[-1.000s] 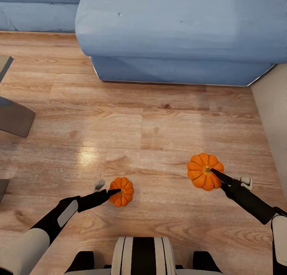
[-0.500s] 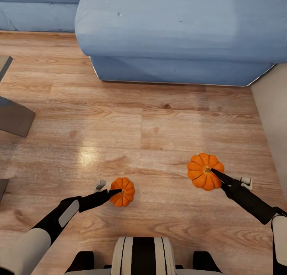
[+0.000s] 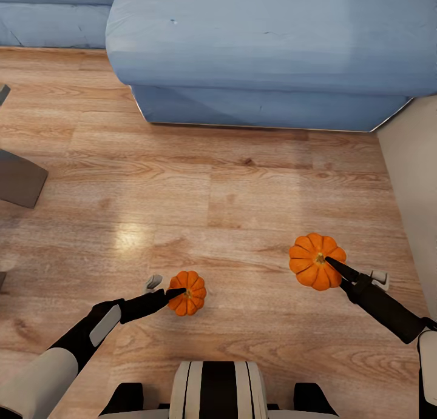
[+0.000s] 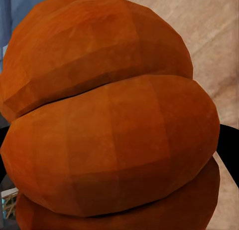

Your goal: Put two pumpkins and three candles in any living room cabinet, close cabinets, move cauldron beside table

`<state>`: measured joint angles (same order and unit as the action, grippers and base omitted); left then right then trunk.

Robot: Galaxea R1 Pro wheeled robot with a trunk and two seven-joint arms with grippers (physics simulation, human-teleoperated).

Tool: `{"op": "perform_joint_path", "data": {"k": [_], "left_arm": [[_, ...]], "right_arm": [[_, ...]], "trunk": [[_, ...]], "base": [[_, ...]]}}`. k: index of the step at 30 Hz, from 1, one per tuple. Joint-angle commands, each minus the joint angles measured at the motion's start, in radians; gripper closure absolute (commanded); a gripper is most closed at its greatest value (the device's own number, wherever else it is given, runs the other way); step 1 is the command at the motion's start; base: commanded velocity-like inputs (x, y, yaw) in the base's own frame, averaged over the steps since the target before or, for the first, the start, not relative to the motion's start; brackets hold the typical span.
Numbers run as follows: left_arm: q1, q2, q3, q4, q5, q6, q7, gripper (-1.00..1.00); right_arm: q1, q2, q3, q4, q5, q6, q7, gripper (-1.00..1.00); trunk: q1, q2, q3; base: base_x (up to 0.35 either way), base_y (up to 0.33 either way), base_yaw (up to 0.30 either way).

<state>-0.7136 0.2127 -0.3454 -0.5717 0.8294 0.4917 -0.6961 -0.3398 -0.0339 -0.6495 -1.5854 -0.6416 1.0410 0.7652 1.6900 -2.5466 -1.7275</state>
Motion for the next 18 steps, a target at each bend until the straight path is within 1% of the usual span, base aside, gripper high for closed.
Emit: {"op": "perform_joint_path", "data": {"k": [1, 18], "left_arm": [[0.0, 0.001, -0.007, 0.002, -0.012, -0.004, 0.078, 1.0], [0.0, 0.001, -0.007, 0.003, -0.012, -0.004, 0.079, 1.0]], "right_arm": [[-0.001, 0.0, -0.002, 0.0, 0.001, 0.006, 0.009, 1.0], [-0.001, 0.0, -0.002, 0.0, 0.001, 0.006, 0.009, 1.0]], "trunk": [[0.0, 0.0, -0.001], [0.0, 0.0, -0.001]], "base": [[0.0, -0.003, 0.0], [0.0, 0.0, 0.0]]}}
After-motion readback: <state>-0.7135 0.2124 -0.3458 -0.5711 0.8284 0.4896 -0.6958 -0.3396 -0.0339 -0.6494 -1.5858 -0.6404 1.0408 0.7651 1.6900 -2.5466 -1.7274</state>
